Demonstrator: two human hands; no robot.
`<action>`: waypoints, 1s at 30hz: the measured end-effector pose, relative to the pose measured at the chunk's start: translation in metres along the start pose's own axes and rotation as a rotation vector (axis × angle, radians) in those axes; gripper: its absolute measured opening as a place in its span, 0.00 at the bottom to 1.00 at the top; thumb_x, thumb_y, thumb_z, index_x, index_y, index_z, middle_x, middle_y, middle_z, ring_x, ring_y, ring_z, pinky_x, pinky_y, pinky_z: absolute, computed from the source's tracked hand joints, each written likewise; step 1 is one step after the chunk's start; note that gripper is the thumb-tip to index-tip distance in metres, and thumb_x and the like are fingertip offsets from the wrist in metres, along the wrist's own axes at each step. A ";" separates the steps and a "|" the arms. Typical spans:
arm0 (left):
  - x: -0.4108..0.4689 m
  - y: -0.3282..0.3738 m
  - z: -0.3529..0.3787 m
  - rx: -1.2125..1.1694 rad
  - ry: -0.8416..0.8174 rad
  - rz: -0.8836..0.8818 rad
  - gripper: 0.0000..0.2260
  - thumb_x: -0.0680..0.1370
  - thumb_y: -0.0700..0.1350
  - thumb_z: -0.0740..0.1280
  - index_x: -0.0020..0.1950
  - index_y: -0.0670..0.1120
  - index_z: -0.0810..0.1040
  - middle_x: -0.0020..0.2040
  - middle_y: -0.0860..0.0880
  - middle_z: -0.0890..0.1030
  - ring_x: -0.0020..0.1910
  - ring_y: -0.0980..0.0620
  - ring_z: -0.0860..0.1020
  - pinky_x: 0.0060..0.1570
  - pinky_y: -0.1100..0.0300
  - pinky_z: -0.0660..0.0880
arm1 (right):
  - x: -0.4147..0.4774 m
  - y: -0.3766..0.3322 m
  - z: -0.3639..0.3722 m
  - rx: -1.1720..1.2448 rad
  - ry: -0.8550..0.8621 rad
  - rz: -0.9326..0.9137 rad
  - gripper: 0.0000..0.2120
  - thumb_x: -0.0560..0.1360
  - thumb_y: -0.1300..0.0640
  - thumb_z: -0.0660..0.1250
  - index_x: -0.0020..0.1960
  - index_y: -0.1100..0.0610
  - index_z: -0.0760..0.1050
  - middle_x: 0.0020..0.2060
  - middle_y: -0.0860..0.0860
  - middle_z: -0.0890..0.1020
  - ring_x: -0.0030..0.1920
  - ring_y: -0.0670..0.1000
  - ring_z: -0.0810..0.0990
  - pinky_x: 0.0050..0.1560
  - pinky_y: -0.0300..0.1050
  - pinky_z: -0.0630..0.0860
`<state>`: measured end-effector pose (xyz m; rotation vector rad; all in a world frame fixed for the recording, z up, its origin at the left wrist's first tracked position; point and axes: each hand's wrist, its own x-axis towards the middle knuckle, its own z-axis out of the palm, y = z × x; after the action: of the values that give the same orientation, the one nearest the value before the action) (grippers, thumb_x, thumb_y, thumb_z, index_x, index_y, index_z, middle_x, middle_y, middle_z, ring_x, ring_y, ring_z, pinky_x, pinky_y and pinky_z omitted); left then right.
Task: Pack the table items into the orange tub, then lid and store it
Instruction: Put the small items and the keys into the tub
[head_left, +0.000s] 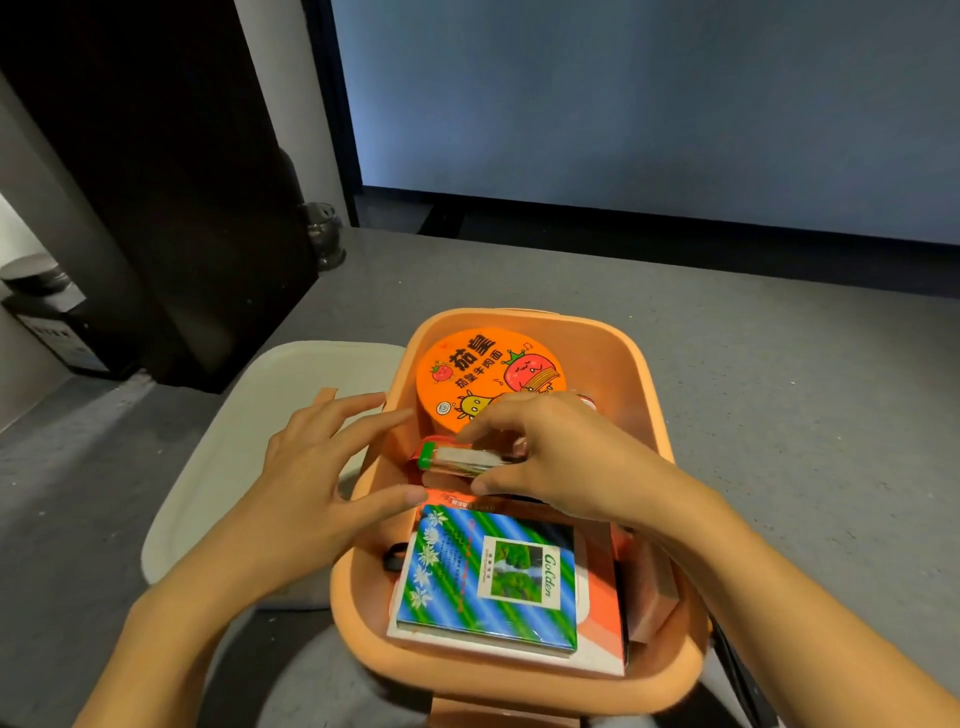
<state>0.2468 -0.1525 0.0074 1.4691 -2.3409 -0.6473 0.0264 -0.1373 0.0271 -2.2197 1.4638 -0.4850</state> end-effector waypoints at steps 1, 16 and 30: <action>0.000 -0.001 -0.001 0.004 -0.001 0.000 0.34 0.55 0.79 0.50 0.60 0.70 0.56 0.71 0.58 0.60 0.73 0.52 0.53 0.70 0.46 0.55 | 0.003 -0.003 0.003 0.018 -0.006 -0.014 0.18 0.68 0.53 0.73 0.58 0.52 0.78 0.51 0.47 0.81 0.47 0.45 0.76 0.45 0.34 0.69; 0.011 0.038 0.015 0.036 0.016 0.208 0.31 0.60 0.77 0.54 0.60 0.69 0.58 0.65 0.62 0.62 0.68 0.56 0.59 0.67 0.59 0.53 | -0.056 0.042 -0.032 0.217 0.322 0.212 0.14 0.68 0.57 0.73 0.49 0.42 0.77 0.44 0.35 0.79 0.46 0.36 0.77 0.47 0.31 0.73; 0.001 0.188 0.123 -0.055 0.076 0.344 0.31 0.66 0.69 0.59 0.66 0.60 0.65 0.68 0.58 0.65 0.68 0.57 0.61 0.67 0.62 0.54 | -0.173 0.180 -0.053 0.189 0.220 0.367 0.15 0.67 0.56 0.75 0.52 0.47 0.78 0.46 0.43 0.80 0.45 0.37 0.77 0.43 0.26 0.70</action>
<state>0.0435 -0.0563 0.0004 1.0124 -2.4130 -0.5473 -0.2057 -0.0483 -0.0327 -1.7443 1.8064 -0.7247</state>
